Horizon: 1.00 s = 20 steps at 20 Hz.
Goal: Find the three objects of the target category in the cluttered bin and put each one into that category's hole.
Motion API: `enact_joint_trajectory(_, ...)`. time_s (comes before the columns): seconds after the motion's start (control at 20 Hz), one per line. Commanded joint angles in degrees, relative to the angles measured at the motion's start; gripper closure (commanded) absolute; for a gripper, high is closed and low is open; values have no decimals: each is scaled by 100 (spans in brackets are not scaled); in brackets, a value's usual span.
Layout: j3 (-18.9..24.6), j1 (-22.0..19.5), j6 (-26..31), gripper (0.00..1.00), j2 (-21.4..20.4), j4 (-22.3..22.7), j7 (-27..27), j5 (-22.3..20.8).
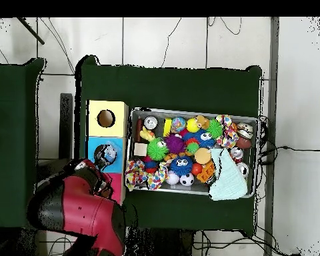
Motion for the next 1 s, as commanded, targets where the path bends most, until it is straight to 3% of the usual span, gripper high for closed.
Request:
enact_joint_trajectory(0.05,-204,8,301,100,446,-89,1134,-86)
enact_joint_trajectory(0.65,0,56,214,100,661,-26,1348,216)
enact_joint_trajectory(1.0,-162,240,356,100,664,-83,1586,370)
